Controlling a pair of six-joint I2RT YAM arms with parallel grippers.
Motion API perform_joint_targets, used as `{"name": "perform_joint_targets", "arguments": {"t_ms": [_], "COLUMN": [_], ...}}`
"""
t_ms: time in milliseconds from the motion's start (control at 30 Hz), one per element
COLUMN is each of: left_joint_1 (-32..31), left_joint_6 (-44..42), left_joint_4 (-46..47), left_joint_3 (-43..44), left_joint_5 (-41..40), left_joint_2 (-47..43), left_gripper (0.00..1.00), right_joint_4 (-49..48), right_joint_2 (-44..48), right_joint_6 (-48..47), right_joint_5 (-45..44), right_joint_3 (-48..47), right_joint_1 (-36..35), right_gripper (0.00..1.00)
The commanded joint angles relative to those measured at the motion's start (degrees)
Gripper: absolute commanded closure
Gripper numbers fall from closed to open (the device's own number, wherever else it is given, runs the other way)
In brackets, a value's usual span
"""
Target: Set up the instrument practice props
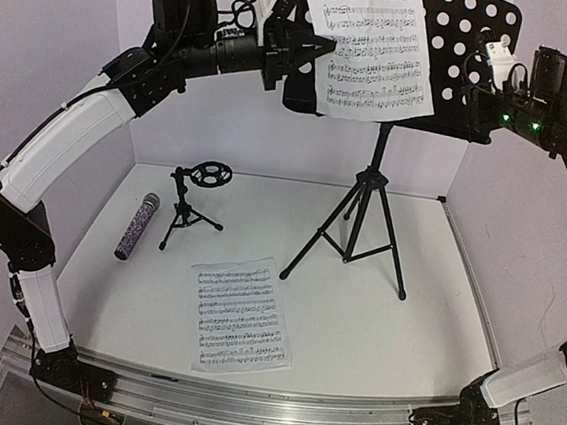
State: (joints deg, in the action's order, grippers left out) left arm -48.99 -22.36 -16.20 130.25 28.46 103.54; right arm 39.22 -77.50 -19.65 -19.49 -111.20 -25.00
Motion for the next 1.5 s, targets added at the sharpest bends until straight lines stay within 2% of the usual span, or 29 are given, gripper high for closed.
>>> {"name": "perform_joint_targets", "arguments": {"t_ms": [0, 133, 233, 433, 567, 1033, 1233, 1367, 1467], "left_joint_1": [-1.45, -1.71, -1.86, -2.5, -2.57, -2.76, -2.78, -2.78, -2.78], "left_joint_6": [-3.48, -5.89, -7.65, -10.3, -10.67, -9.05, -9.15, -8.46, -7.97], "left_joint_4": [4.61, 7.56, 9.47, 10.81, 12.44, 16.02, 18.26, 18.65, 19.5], "left_joint_3": [2.83, 3.07, 3.26, 4.23, 5.2, 4.7, 5.26, 6.4, 6.99], "left_joint_5": [-6.89, -9.91, -10.27, -10.4, -11.05, -15.5, -14.68, -13.37, -14.09], "left_joint_2": [1.33, 2.7, 3.69, 5.87, 7.26, 9.07, 10.49, 11.98, 13.04], "left_gripper": [1.0, 1.0, 1.0, 1.0, 1.0, 1.0, 1.0, 1.0, 1.0], "right_joint_4": [-1.33, -2.1, -3.19, -4.8, -6.4, -23.76, -29.16, -30.63, -31.44], "right_joint_2": [-0.28, -0.77, -0.59, 0.9, 2.64, 8.92, 10.24, 9.76, 9.85], "right_joint_6": [0.58, 0.52, 0.58, 0.68, 1.56, 9.19, 9.09, 8.82, 9.46], "right_joint_5": [3.83, 3.46, 1.28, 1.27, 2.49, 4.75, 9.9, 13.13, 11.48], "right_joint_3": [0.21, 0.66, 1.76, 4.3, 6.44, 17.79, 22.94, 23.08, 23.17], "right_joint_1": [0.44, 0.57, 0.52, 0.55, 0.54, 0.56, 0.56, 0.51, 0.54], "right_gripper": [0.52, 0.63, 0.7, 0.91, 0.99, 1.0, 1.0, 1.0, 1.0]}}
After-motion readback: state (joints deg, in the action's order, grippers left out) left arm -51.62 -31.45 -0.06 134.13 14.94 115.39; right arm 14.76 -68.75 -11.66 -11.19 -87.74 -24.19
